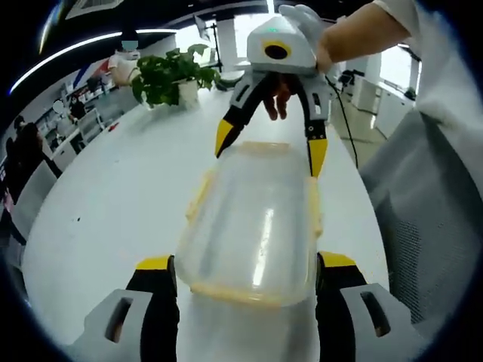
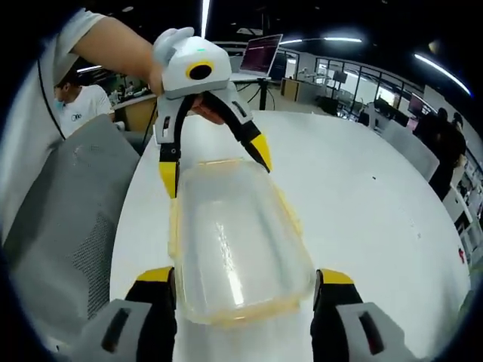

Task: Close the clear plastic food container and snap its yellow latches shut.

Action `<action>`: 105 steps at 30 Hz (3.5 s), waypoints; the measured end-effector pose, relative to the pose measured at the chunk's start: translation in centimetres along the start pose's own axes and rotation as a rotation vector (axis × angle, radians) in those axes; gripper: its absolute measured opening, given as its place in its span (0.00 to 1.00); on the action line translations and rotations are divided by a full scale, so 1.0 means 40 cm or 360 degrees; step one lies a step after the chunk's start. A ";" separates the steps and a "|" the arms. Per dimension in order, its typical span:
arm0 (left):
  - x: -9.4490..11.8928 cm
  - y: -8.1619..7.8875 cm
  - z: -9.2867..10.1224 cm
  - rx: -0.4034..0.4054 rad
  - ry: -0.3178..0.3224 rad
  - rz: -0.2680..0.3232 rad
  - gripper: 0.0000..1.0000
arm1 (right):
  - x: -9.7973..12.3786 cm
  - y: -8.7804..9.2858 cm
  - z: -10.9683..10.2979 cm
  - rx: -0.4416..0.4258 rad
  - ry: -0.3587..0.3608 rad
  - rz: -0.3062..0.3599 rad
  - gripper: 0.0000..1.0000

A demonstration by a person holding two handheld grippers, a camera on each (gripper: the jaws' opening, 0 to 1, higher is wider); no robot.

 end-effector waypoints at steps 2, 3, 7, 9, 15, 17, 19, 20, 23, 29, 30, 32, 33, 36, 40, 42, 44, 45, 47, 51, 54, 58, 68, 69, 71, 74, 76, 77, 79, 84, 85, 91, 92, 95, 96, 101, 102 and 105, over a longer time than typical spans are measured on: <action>0.007 0.007 0.001 0.0000 -0.0001 0.0002 0.73 | -0.006 -0.005 -0.004 0.0001 -0.0002 0.0005 0.73; 0.012 0.010 0.002 0.0000 -0.0002 0.0001 0.73 | -0.010 -0.008 -0.007 0.0001 -0.0004 0.0008 0.73; 0.027 0.023 0.002 0.0005 -0.0010 -0.0006 0.73 | -0.025 -0.025 -0.013 0.0011 -0.0012 0.0006 0.73; 0.035 0.030 0.001 0.0007 -0.0013 -0.0010 0.73 | -0.036 -0.033 -0.014 0.0016 -0.0016 0.0006 0.73; 0.069 0.059 0.000 0.0027 -0.0037 -0.0022 0.73 | -0.065 -0.062 -0.021 0.0036 -0.0036 0.0013 0.73; 0.080 0.067 0.000 0.0033 -0.0045 -0.0028 0.73 | -0.075 -0.073 -0.022 0.0044 -0.0047 0.0009 0.73; 0.090 0.075 0.001 0.0039 -0.0053 -0.0035 0.73 | -0.085 -0.083 -0.024 0.0054 -0.0055 0.0004 0.73; 0.095 0.078 0.000 0.0041 -0.0056 -0.0039 0.73 | -0.089 -0.088 -0.025 0.0057 -0.0058 0.0003 0.73; 0.111 0.094 -0.003 0.0048 -0.0063 -0.0040 0.73 | -0.104 -0.103 -0.028 0.0063 -0.0063 0.0004 0.73; 0.131 0.112 -0.008 0.0049 -0.0068 -0.0051 0.72 | -0.125 -0.123 -0.034 0.0068 -0.0067 0.0004 0.73; 0.136 0.116 -0.009 0.0050 -0.0069 -0.0052 0.72 | -0.130 -0.127 -0.035 0.0069 -0.0069 0.0004 0.73; 0.141 0.122 -0.011 0.0052 -0.0071 -0.0051 0.72 | -0.135 -0.132 -0.036 0.0071 -0.0069 0.0003 0.73; 0.143 0.125 -0.011 0.0053 -0.0072 -0.0050 0.72 | -0.139 -0.136 -0.038 0.0072 -0.0068 0.0001 0.73; 0.150 0.132 -0.015 0.0053 -0.0072 -0.0050 0.72 | -0.147 -0.143 -0.039 0.0071 -0.0064 -0.0003 0.73; 0.155 0.136 -0.019 0.0047 -0.0068 -0.0048 0.72 | -0.151 -0.150 -0.040 0.0072 -0.0062 -0.0016 0.73; 0.156 0.139 -0.020 0.0047 -0.0068 -0.0047 0.72 | -0.152 -0.151 -0.040 0.0073 -0.0062 -0.0017 0.73; 0.157 0.138 -0.021 0.0046 -0.0067 -0.0048 0.73 | -0.153 -0.153 -0.039 0.0073 -0.0063 -0.0018 0.73; 0.157 0.139 -0.023 0.0047 -0.0068 -0.0049 0.73 | -0.153 -0.153 -0.038 0.0073 -0.0064 -0.0017 0.73; 0.157 0.139 -0.028 0.0044 -0.0066 -0.0049 0.72 | -0.155 -0.155 -0.035 0.0071 -0.0062 -0.0019 0.73; 0.156 0.138 -0.045 0.0036 -0.0064 -0.0070 0.72 | -0.162 -0.161 -0.020 0.0070 -0.0060 -0.0021 0.73; 0.155 0.136 -0.058 0.0036 -0.0065 -0.0080 0.72 | -0.167 -0.166 -0.006 0.0073 -0.0060 -0.0029 0.73; 0.155 0.136 -0.079 0.0034 -0.0062 -0.0092 0.72 | -0.173 -0.172 0.012 0.0073 -0.0059 -0.0035 0.73; 0.149 0.136 -0.132 0.0036 -0.0065 -0.0091 0.72 | -0.184 -0.182 0.063 0.0076 -0.0057 -0.0045 0.73; 0.148 0.136 -0.137 0.0035 -0.0065 -0.0092 0.72 | -0.186 -0.183 0.068 0.0076 -0.0057 -0.0045 0.73; 0.147 0.137 -0.152 0.0035 -0.0065 -0.0092 0.72 | -0.189 -0.185 0.080 0.0075 -0.0055 -0.0040 0.73; 0.146 0.138 -0.168 0.0035 -0.0067 -0.0086 0.72 | -0.193 -0.188 0.094 0.0071 -0.0050 -0.0030 0.73; 0.145 0.137 -0.178 0.0034 -0.0069 -0.0079 0.72 | -0.195 -0.190 0.106 0.0071 -0.0050 -0.0029 0.73; 0.144 0.137 -0.182 0.0032 -0.0070 -0.0079 0.72 | -0.197 -0.191 0.110 0.0072 -0.0049 -0.0030 0.73; 0.140 0.135 -0.193 0.0032 -0.0075 -0.0077 0.72 | -0.197 -0.192 0.122 0.0074 -0.0048 -0.0034 0.73; 0.135 0.133 -0.218 0.0037 -0.0076 -0.0068 0.72 | -0.199 -0.193 0.147 0.0073 -0.0047 -0.0030 0.73; 0.135 0.131 -0.220 0.0037 -0.0075 -0.0068 0.72 | -0.200 -0.192 0.150 0.0074 -0.0045 -0.0025 0.73; 0.128 0.128 -0.248 0.0031 -0.0073 -0.0066 0.72 | -0.204 -0.196 0.177 0.0071 -0.0039 -0.0020 0.73; 0.128 0.128 -0.250 0.0032 -0.0074 -0.0063 0.72 | -0.205 -0.196 0.179 0.0073 -0.0039 -0.0020 0.74; 0.126 0.128 -0.255 0.0027 -0.0069 -0.0066 0.73 | -0.205 -0.195 0.182 0.0071 -0.0040 -0.0017 0.74; 0.126 0.127 -0.256 0.0027 -0.0069 -0.0069 0.73 | -0.205 -0.195 0.182 0.0070 -0.0039 -0.0015 0.74; 0.127 0.127 -0.254 0.0025 -0.0075 -0.0080 0.73 | -0.205 -0.195 0.181 0.0084 -0.0036 -0.0017 0.75; 0.127 0.126 -0.254 0.0026 -0.0076 -0.0080 0.74 | -0.205 -0.195 0.181 0.0083 -0.0036 -0.0017 0.75; 0.123 0.112 -0.244 0.0061 -0.0076 -0.0005 0.88 | -0.204 -0.197 0.180 0.0072 -0.0042 -0.0022 0.76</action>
Point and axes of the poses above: the point that each gripper's makers call its tool centre point, and the gripper's own axes: x roughly backward along the fingers, z roughly to its right, y roughly out of its underside, the point moved 10 cm from there along x, roughly backward along the fingers, and after that the axes turned 2 degrees about z, right-handed, at the moved point
